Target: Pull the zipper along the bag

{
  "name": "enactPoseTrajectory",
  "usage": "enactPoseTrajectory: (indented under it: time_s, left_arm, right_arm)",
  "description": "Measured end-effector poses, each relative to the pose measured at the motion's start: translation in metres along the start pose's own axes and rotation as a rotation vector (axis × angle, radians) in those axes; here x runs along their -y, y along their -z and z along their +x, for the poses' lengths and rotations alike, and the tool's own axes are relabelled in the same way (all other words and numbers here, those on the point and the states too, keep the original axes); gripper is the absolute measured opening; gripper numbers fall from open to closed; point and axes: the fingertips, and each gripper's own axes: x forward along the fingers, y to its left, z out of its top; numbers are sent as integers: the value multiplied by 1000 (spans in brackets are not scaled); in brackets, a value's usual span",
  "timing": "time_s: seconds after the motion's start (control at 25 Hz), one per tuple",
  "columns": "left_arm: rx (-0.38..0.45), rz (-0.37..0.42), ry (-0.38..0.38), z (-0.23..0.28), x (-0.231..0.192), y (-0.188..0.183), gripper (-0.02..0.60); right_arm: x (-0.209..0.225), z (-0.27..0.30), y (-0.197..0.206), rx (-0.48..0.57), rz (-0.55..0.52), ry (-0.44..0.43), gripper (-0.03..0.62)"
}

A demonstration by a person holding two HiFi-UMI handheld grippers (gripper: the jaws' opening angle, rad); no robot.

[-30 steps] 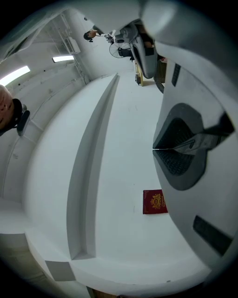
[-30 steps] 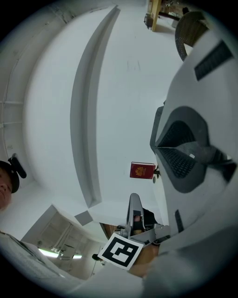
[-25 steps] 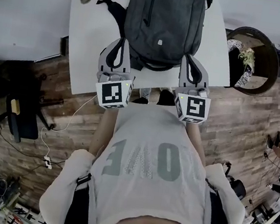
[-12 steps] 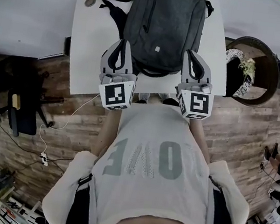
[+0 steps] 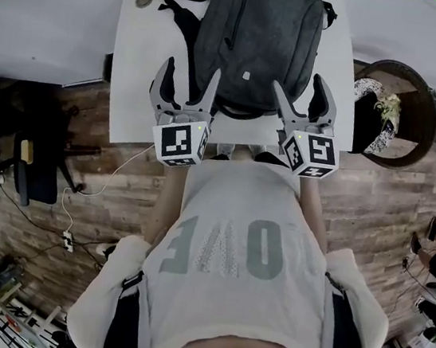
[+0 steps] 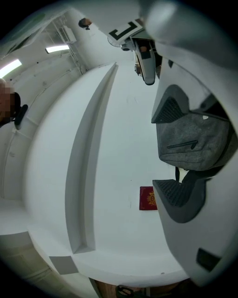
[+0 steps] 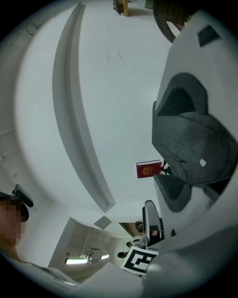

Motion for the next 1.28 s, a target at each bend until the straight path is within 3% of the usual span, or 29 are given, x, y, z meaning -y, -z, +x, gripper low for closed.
enactPoseTrajectory:
  time_s: [0.2, 0.28, 0.48, 0.6, 0.76, 0.88, 1.04, 1.28]
  left_arm:
    - [-46, -17, 22, -3, 4, 13, 356]
    - [-69, 6, 63, -2, 12, 18, 356]
    - [-170, 176, 263, -2, 47, 41, 356]
    - [-243, 155, 328, -7, 63, 60, 356]
    - [-340, 84, 341, -11, 80, 88, 356]
    - [-386, 112, 370, -16, 95, 105, 356]
    - [-433, 133, 407, -17, 110, 124, 356]
    - [-516, 153, 378, -16, 108, 155, 356]
  right_arm:
    - [26, -7, 13, -55, -22, 43, 368]
    - [34, -10, 17, -71, -65, 37, 367]
    - [30, -14, 46, -199, -308, -151, 367]
    - [24, -21, 77, -313, -421, -288, 367]
    - [22, -33, 121, -455, -505, -416, 367]
    - [22, -36, 145, -536, -609, -486, 367]
    - [26, -25, 158, -574, -692, -537, 367]
    - [29, -5, 171, -622, -765, -615, 367]
